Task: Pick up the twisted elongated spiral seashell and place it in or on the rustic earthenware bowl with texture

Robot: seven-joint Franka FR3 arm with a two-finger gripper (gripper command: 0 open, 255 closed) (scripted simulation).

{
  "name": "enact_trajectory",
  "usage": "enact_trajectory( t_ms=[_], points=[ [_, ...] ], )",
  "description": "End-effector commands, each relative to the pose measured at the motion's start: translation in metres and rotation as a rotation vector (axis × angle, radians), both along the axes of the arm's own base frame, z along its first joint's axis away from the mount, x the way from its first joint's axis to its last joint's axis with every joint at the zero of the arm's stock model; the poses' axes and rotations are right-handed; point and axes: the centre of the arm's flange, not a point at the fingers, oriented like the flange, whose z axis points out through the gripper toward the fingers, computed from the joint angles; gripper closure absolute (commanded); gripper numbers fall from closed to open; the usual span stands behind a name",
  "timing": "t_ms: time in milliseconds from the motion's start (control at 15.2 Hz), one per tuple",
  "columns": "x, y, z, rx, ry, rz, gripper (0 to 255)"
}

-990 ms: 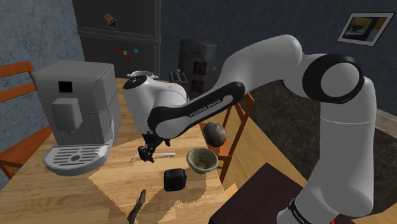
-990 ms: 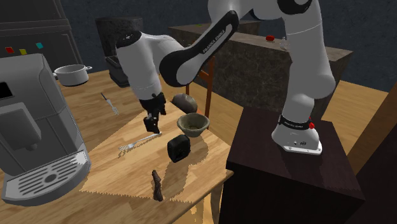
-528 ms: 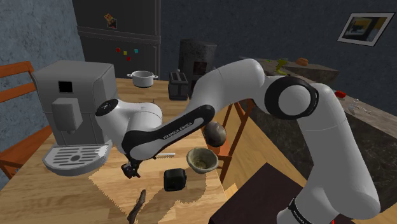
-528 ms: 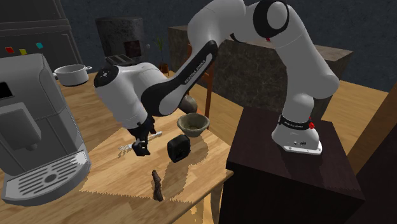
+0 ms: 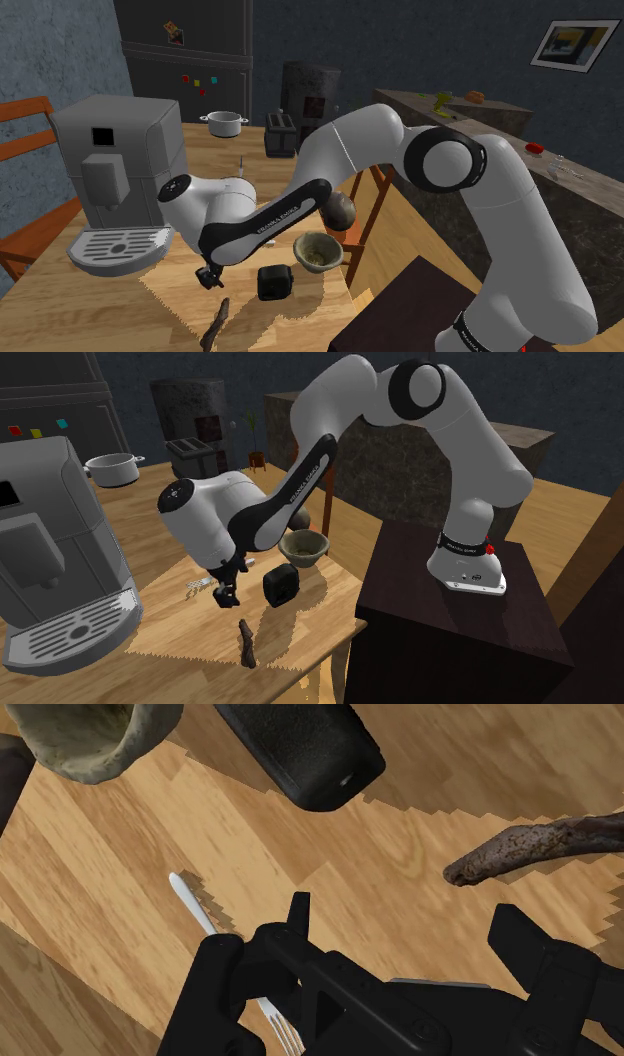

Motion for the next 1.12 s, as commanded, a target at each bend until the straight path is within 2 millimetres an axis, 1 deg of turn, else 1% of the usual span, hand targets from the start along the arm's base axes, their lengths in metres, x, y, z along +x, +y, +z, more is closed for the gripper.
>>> enact_trajectory(
  t_ms=[0, 396, 462, 1056],
  points=[
    [-0.0001, -0.0002, -0.0031, 0.0, 0.0, 0.0, 0],
    [-0.0001, -0.0002, -0.003, 0.0, 0.0, 0.0, 0],
    [-0.0001, -0.0002, -0.003, 0.0, 0.0, 0.0, 255],
    [-0.0001, -0.0002, -0.003, 0.0, 0.0, 0.0, 255]
  ],
)
